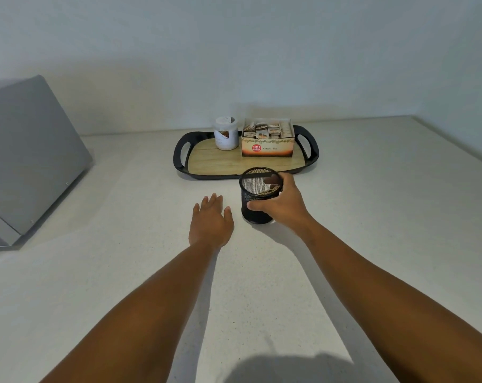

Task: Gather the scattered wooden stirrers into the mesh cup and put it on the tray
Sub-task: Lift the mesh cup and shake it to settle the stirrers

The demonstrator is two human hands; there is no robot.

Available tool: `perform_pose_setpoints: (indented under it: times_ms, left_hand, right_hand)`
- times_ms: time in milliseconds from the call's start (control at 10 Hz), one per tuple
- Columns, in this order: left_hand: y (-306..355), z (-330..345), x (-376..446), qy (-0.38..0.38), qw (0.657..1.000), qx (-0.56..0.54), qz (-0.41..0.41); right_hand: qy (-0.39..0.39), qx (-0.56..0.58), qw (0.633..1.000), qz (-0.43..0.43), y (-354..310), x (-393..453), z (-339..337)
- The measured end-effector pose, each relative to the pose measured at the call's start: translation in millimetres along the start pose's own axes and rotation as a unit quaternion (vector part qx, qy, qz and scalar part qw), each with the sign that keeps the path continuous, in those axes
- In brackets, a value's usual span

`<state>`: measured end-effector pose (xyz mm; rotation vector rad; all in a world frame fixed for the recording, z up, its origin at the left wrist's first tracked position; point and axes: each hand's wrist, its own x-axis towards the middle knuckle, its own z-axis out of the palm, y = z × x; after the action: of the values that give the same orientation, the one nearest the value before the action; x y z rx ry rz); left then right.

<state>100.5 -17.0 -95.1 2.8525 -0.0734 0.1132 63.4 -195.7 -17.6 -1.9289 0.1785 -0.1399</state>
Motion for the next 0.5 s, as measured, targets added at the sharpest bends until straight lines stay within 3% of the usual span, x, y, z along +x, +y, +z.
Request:
perform_pose_setpoints:
  times_ms: [500]
  left_hand:
    - [0.0,-1.8,-1.3,0.013,1.0,-0.013,0.007]
  right_hand:
    - [-0.092,-0.005,0.996,0.015,12.1,6.6,-6.0]
